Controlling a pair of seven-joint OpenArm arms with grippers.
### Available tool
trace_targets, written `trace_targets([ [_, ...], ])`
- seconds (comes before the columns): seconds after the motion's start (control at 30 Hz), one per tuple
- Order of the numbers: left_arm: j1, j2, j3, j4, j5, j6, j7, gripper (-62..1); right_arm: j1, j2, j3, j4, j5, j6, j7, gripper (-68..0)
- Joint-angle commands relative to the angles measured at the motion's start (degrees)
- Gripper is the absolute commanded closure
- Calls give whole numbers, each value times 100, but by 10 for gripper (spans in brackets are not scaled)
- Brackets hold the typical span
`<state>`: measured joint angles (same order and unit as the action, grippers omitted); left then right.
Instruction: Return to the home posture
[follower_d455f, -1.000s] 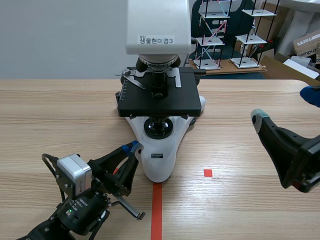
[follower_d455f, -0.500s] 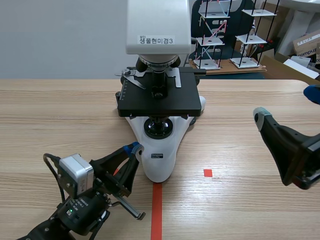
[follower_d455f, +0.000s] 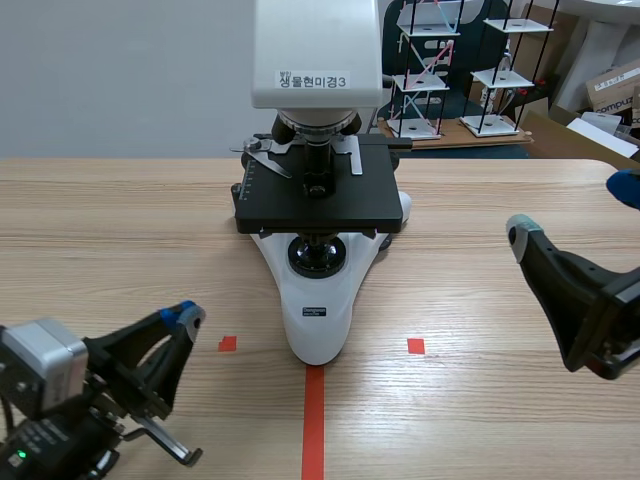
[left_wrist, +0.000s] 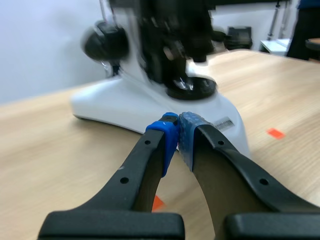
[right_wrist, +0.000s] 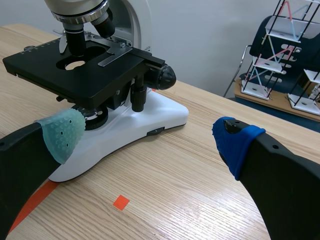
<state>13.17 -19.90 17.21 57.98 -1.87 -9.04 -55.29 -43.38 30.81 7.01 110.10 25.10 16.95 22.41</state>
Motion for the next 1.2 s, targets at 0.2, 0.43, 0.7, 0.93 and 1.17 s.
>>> trace_targets([
  [0.2, 1751, -402, -1051, 2785, 660, -13, 975, -46, 52, 13, 13, 33, 63, -9, 85, -560],
  [0.43, 2804, -638, -1622, 3858, 435, 15, 1064, -597, 50, 13, 13, 33, 63, -9, 83, -560],
  [0.7, 3353, -699, -2057, 4155, 319, 79, 1438, -620, 50, 13, 13, 33, 63, -9, 83, -560],
  [0.93, 3368, -697, -2061, 4153, 319, 81, 1443, -619, 50, 13, 13, 33, 63, -9, 85, -560],
  [1.17, 3366, -697, -2061, 4153, 319, 81, 1445, -615, 50, 13, 13, 33, 63, -70, 83, -560],
])
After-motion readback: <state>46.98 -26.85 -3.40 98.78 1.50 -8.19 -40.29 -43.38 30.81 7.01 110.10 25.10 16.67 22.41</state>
